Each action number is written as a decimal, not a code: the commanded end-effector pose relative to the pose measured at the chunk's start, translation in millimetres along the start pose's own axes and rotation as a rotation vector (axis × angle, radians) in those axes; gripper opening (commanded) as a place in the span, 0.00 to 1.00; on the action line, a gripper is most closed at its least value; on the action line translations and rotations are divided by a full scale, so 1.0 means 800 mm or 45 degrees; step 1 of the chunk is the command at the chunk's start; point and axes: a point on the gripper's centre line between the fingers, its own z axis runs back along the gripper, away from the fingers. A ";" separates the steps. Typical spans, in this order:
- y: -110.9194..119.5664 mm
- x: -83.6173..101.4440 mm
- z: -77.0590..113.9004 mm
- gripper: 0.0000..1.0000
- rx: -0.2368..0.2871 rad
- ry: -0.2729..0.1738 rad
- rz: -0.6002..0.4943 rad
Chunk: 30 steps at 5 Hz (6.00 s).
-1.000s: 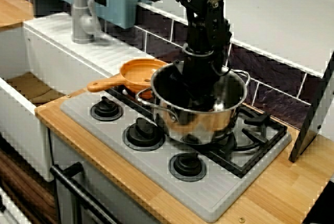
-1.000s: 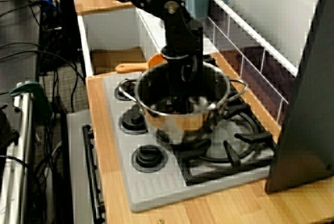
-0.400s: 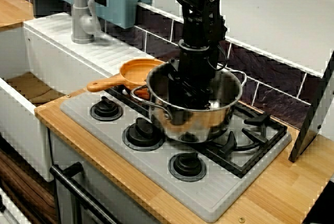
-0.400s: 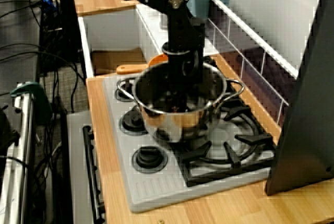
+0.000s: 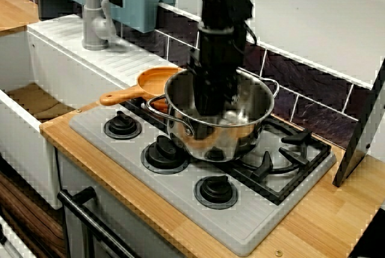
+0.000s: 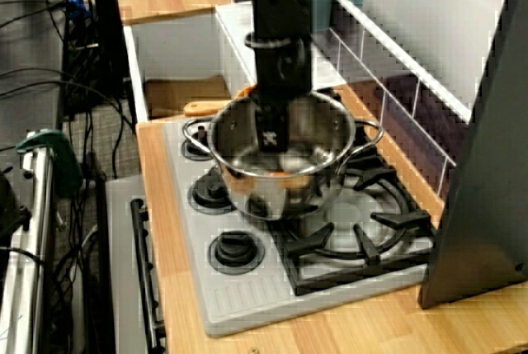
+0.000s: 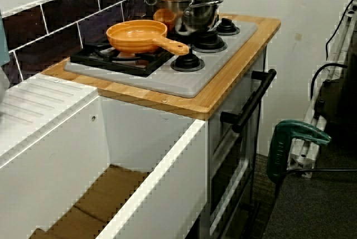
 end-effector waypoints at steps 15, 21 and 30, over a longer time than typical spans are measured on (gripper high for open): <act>0.178 -0.028 0.072 1.00 0.214 -0.309 0.338; 0.171 -0.030 0.010 1.00 0.187 -0.168 0.319; 0.161 -0.044 0.035 0.00 0.117 -0.164 0.297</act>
